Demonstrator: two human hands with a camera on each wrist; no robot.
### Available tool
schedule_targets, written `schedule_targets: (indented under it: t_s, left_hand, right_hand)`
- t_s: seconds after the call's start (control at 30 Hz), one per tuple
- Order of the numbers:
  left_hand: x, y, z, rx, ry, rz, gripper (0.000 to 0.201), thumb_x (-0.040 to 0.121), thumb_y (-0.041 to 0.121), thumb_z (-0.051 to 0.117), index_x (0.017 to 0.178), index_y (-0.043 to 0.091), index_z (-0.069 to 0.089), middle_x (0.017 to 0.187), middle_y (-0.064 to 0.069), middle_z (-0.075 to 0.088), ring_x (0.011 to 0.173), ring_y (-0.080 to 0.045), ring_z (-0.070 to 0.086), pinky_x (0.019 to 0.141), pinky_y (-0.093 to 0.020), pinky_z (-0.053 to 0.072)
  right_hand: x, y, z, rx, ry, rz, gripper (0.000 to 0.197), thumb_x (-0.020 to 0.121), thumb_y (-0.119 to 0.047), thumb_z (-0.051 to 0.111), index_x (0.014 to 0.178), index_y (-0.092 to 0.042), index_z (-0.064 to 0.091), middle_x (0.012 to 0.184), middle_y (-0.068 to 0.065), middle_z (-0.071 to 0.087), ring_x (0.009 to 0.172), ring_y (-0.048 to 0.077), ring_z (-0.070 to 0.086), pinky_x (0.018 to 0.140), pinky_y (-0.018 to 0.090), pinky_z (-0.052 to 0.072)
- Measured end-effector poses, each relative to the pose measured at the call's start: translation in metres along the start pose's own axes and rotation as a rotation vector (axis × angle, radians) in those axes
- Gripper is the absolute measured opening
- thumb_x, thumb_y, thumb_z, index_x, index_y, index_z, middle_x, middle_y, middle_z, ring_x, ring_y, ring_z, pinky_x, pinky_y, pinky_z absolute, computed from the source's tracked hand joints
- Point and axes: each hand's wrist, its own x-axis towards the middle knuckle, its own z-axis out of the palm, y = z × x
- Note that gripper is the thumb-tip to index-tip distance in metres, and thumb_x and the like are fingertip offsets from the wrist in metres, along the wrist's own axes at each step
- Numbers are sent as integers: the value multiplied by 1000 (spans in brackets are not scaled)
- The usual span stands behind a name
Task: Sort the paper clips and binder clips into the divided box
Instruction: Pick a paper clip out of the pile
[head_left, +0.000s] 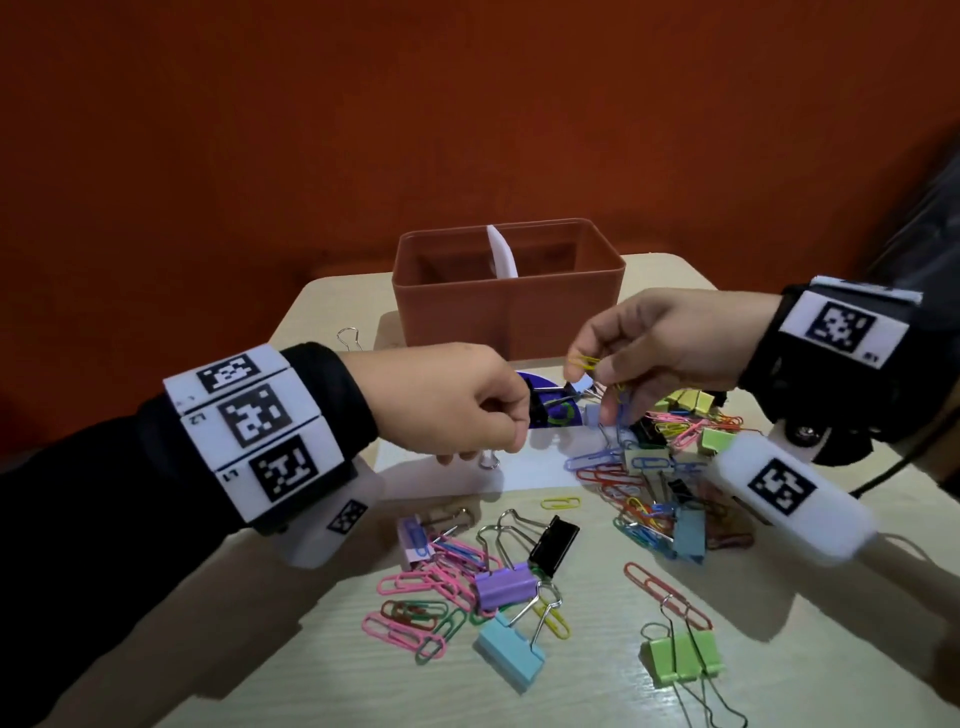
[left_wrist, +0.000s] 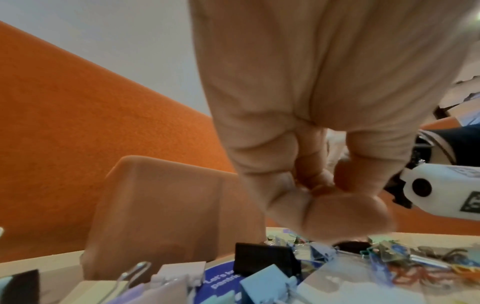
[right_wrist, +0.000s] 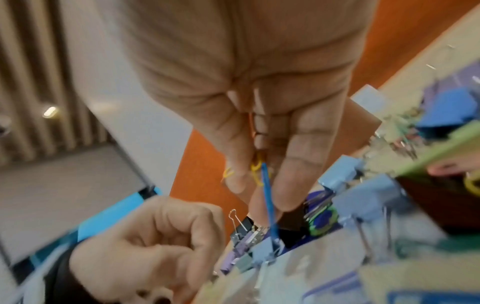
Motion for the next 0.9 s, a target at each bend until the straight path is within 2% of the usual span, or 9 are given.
schedule_targets:
  t_s: [0.1, 0.23, 0.33, 0.47, 0.57, 0.67, 0.77, 0.83, 0.9]
  left_hand:
    - [4, 6, 4, -69, -34, -7, 18, 90, 13, 49, 79, 20, 61, 65, 3, 64, 54, -8, 62, 57, -19, 50]
    - [10, 12, 5, -111, -38, -30, 18, 94, 13, 46, 82, 19, 59, 72, 0, 71, 67, -12, 70, 70, -24, 55]
    - [11, 12, 2, -112, -30, -51, 18, 93, 12, 45, 82, 17, 59, 73, -1, 72, 69, -14, 71, 71, -22, 55]
    - [12, 12, 4, -128, -78, -66, 24, 91, 2, 41, 78, 12, 60, 67, -1, 66, 59, -14, 64, 62, -19, 54]
    - [15, 15, 3, -13, -59, -35, 32, 89, 2, 39, 77, 19, 63, 65, 5, 59, 53, -9, 52, 53, -18, 47]
    - [19, 18, -1, 126, -15, -26, 35, 91, 9, 37, 84, 25, 68, 63, 8, 54, 54, -10, 46, 50, -19, 38]
    - [23, 21, -2, 147, 6, -60, 33, 95, 18, 39, 90, 27, 71, 65, 11, 58, 61, -7, 54, 55, -19, 41]
    - [26, 19, 0, 155, 17, -60, 28, 95, 26, 44, 92, 26, 72, 77, 8, 66, 70, -11, 60, 62, -23, 46]
    - [27, 17, 2, 180, 31, -36, 22, 93, 27, 51, 90, 26, 73, 79, 8, 67, 68, -7, 58, 61, -21, 44]
  right_hand:
    - [0, 8, -2, 313, 24, 87, 30, 92, 11, 34, 82, -3, 58, 68, 11, 59, 50, 16, 61, 44, 22, 52]
    - [-3, 14, 1, 485, 30, 115, 18, 74, -1, 40, 81, -6, 56, 76, 11, 58, 48, 12, 48, 44, 21, 41]
    - [-7, 14, 4, 460, -59, 140, 17, 72, -17, 43, 77, -7, 55, 71, 6, 53, 50, 13, 39, 47, 22, 31]
    - [-8, 7, 13, 130, -50, 113, 27, 74, -34, 63, 66, -9, 57, 52, -2, 38, 43, 9, 27, 38, 17, 22]
    - [-14, -6, 21, -579, 13, 80, 40, 65, -50, 76, 82, -16, 65, 46, -11, 48, 40, 4, 40, 41, 14, 30]
    - [-16, -12, 35, -1126, 35, 109, 53, 58, -58, 79, 97, -26, 61, 64, -12, 51, 60, 2, 47, 55, 23, 39]
    - [-12, -13, 46, -1221, -40, 146, 57, 61, -54, 80, 104, -22, 60, 70, -10, 50, 70, 14, 50, 56, 23, 37]
    - [-9, -14, 48, -1243, -35, 128, 48, 67, -48, 79, 102, -19, 64, 75, -6, 55, 76, 18, 52, 55, 23, 36]
    - [-4, -11, 48, -1230, -43, 97, 35, 71, -41, 77, 94, -18, 67, 79, -4, 60, 73, 16, 52, 56, 25, 38]
